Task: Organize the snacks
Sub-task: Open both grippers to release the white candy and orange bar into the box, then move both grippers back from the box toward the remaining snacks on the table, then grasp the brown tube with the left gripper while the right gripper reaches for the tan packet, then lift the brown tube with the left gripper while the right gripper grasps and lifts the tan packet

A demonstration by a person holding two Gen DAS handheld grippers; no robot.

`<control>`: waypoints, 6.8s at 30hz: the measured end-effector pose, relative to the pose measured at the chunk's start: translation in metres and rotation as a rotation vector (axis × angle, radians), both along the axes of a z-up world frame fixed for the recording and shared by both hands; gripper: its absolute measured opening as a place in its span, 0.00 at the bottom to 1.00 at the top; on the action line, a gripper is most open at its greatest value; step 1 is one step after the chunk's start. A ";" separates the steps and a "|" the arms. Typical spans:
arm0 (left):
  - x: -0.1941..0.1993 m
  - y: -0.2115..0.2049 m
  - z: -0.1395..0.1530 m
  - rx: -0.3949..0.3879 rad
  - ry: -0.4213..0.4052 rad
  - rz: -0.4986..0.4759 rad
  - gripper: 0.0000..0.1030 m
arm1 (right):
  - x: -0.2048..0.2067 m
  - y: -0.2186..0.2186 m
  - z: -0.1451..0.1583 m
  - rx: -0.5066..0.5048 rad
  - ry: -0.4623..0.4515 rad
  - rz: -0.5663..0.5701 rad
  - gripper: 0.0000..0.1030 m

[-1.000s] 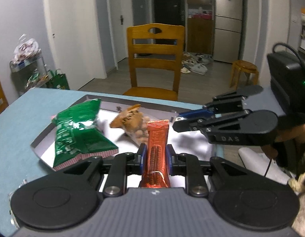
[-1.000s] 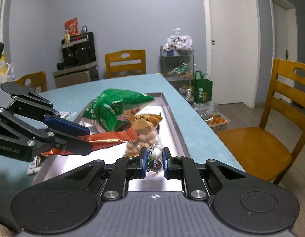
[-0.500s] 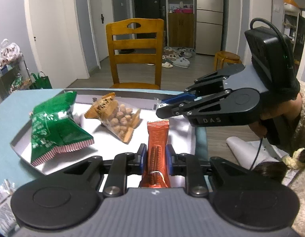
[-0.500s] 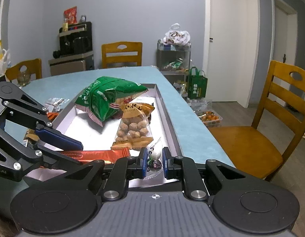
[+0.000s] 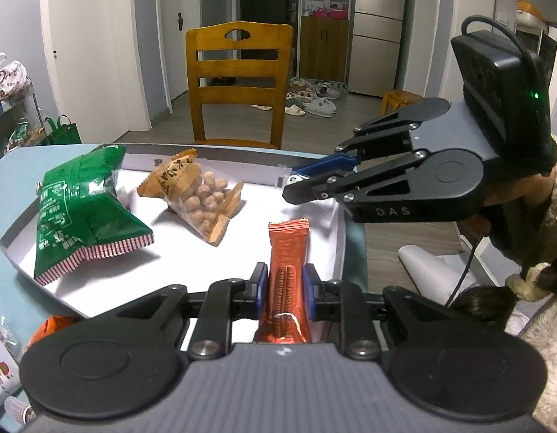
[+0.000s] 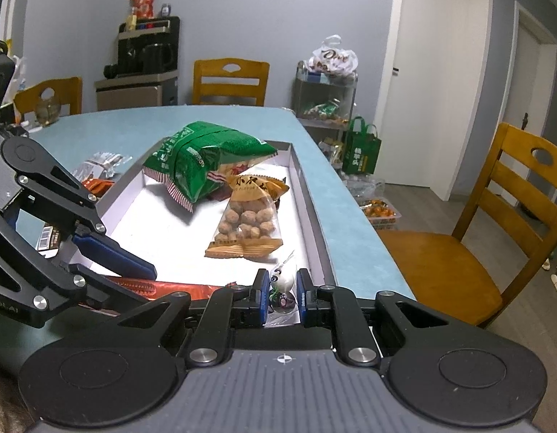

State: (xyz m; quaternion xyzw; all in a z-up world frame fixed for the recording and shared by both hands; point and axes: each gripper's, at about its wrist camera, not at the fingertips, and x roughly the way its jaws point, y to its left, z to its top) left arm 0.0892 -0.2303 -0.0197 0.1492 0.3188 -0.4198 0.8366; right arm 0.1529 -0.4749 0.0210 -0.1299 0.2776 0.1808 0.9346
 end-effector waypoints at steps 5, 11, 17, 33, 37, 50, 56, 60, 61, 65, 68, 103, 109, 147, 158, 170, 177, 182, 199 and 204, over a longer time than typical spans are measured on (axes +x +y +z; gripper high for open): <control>0.000 0.001 0.000 -0.008 0.004 0.005 0.17 | 0.001 -0.001 -0.001 -0.003 0.002 0.003 0.18; -0.002 0.003 0.001 -0.017 0.010 0.012 0.17 | 0.002 0.000 -0.002 -0.010 0.005 0.002 0.18; -0.002 0.005 0.002 -0.022 0.010 0.014 0.17 | 0.001 0.002 -0.001 -0.018 0.008 0.001 0.18; -0.007 0.020 0.014 -0.060 -0.042 0.069 0.67 | 0.001 0.007 0.005 -0.027 -0.006 -0.005 0.50; -0.011 0.027 0.019 -0.075 -0.077 0.092 0.87 | -0.001 0.008 0.012 0.006 -0.034 0.005 0.83; -0.024 0.054 0.030 -0.108 -0.117 0.131 0.90 | -0.006 0.028 0.025 0.001 -0.094 0.014 0.98; -0.034 0.073 0.032 -0.129 -0.129 0.168 0.91 | -0.011 0.045 0.030 -0.012 -0.108 0.034 0.98; -0.042 0.090 0.035 -0.143 -0.136 0.202 0.92 | -0.014 0.058 0.034 -0.023 -0.117 0.052 0.98; -0.043 0.095 0.036 -0.147 -0.138 0.211 0.92 | -0.015 0.062 0.035 -0.025 -0.119 0.058 0.98; -0.051 0.114 0.037 -0.159 -0.145 0.253 0.93 | -0.019 0.078 0.038 -0.035 -0.124 0.084 0.99; -0.059 0.131 0.038 -0.169 -0.155 0.286 0.93 | -0.021 0.090 0.040 -0.042 -0.126 0.108 0.99; -0.042 0.199 0.021 -0.082 -0.088 0.655 0.95 | -0.027 0.174 0.021 -0.021 -0.002 0.270 0.98; -0.015 0.184 0.013 -0.090 -0.039 0.690 0.94 | -0.022 0.152 0.021 0.005 0.000 0.232 0.98; -0.023 0.194 -0.012 0.029 -0.035 0.616 0.52 | -0.013 0.205 0.002 -0.054 0.115 0.177 0.73; -0.020 0.207 -0.015 -0.045 -0.011 0.650 0.33 | -0.002 0.225 -0.013 -0.095 0.134 0.151 0.57; -0.019 0.233 -0.014 -0.077 0.009 0.726 0.24 | -0.008 0.239 -0.015 -0.086 0.107 0.257 0.52; -0.021 0.229 -0.014 -0.058 -0.008 0.726 0.24 | -0.007 0.241 -0.016 -0.087 0.107 0.248 0.62; -0.021 0.227 -0.015 -0.054 -0.014 0.728 0.24 | -0.007 0.241 -0.017 -0.081 0.107 0.242 0.61; -0.021 0.230 -0.015 -0.067 -0.008 0.730 0.22 | -0.017 0.234 -0.015 -0.056 0.105 0.288 0.51; -0.024 0.228 -0.013 -0.058 -0.027 0.734 0.19 | -0.020 0.228 -0.010 -0.036 0.097 0.308 0.50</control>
